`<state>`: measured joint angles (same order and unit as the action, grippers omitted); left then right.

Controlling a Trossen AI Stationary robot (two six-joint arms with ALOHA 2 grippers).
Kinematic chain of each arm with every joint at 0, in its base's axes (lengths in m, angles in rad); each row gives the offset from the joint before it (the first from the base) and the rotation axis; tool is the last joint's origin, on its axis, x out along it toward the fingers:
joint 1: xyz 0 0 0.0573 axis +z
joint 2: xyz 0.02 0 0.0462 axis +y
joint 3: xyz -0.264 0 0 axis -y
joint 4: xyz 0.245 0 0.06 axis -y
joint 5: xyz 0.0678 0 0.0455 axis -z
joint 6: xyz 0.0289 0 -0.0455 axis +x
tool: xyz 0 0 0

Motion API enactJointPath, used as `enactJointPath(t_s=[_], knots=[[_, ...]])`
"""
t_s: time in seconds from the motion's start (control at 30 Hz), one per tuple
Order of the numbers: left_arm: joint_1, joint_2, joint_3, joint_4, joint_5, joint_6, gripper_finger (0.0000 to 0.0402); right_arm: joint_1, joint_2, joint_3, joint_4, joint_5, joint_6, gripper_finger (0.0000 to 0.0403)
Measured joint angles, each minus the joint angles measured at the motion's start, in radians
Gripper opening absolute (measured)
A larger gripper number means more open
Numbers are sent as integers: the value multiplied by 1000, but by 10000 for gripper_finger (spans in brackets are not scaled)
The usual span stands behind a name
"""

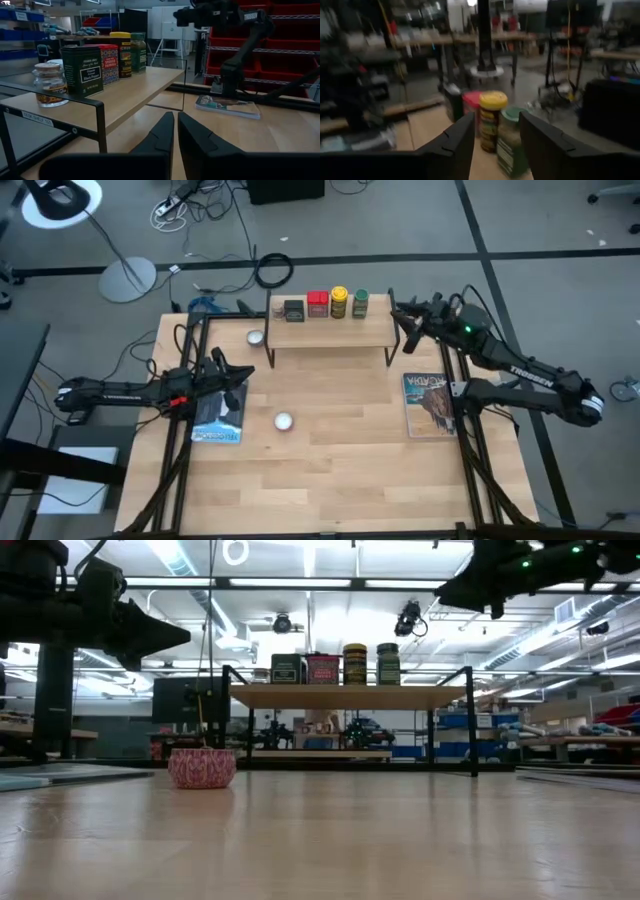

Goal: Shelf spices
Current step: Remove the green seasoning bottle from the shelf

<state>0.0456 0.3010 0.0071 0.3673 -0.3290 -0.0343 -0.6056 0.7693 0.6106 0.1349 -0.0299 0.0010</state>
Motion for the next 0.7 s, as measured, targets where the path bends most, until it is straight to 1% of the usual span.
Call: enactJointPath(t_s=[0.1,0.23,0.43,0.53,0.7], knots=[[0,0,0,0,0,-2,29,-13,93,78,-43,-2,-40,179],[0,0,0,0,0,-7,29,-41,189,187,-44,-46,-80,211],[0,0,0,0,0,-6,29,-82,312,344,-182,-92,-119,270],[0,0,0,0,0,-6,29,-85,363,394,-235,-95,-130,297],[0,0,0,0,0,-3,29,-84,424,437,-240,-96,-135,330]])
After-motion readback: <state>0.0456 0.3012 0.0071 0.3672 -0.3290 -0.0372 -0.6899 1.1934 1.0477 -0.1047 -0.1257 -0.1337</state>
